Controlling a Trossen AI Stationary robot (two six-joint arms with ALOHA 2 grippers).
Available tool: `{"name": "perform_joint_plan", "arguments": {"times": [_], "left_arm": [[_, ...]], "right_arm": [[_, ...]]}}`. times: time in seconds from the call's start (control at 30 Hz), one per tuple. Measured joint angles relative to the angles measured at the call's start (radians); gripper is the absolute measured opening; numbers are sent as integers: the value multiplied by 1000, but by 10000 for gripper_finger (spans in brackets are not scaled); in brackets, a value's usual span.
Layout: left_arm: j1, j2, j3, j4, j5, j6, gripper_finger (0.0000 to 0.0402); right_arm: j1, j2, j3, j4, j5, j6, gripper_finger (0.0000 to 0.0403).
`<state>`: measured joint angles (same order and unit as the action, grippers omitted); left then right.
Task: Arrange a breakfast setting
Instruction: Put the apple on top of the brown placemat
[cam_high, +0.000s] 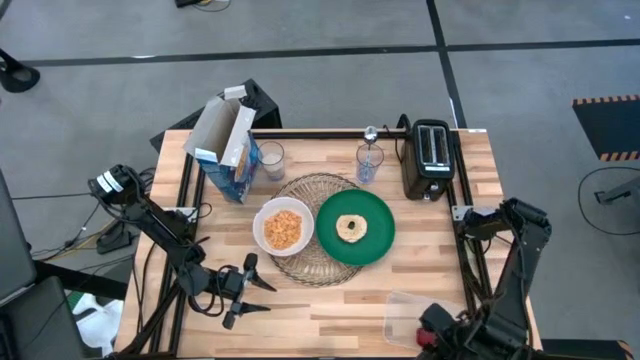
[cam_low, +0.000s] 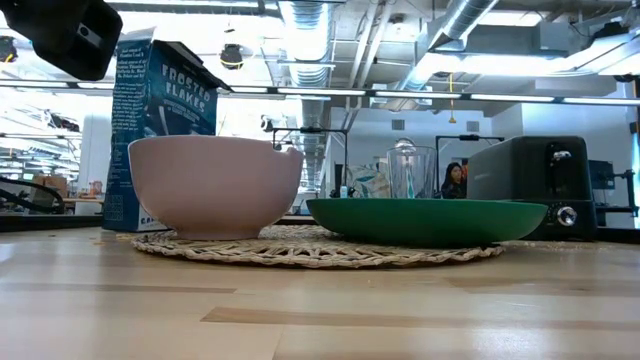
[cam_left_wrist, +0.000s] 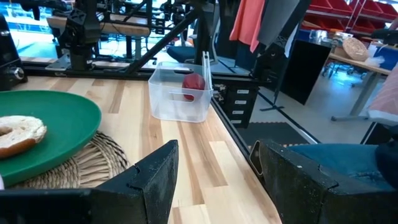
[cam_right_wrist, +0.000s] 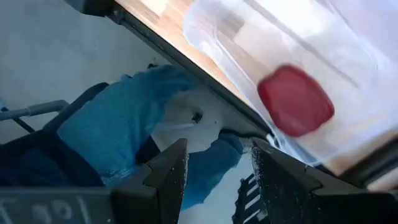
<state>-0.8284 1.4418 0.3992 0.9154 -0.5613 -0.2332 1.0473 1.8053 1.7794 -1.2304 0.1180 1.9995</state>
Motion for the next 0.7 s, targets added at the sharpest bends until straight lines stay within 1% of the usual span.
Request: {"name": "perform_joint_plan", "arguments": {"times": [0.17, 0.3, 0.4, 0.53, 0.7], "left_arm": [[0, 0, 0, -8, 0, -11, 210], [0, 0, 0, -10, 0, -13, 210], [0, 0, 0, -10, 0, -14, 210], [0, 0, 0, -9, 0, -15, 210], [0, 0, 0, -10, 1, -15, 210]], "right_arm": [[15, 16, -1, 7, 9, 43, 214], [11, 16, -47, 60, -6, 48, 250], [6, 17, -73, 55, -19, 43, 283], [-9, 17, -117, 53, -53, -1, 319], [-15, 16, -172, 60, -94, -99, 335]]}}
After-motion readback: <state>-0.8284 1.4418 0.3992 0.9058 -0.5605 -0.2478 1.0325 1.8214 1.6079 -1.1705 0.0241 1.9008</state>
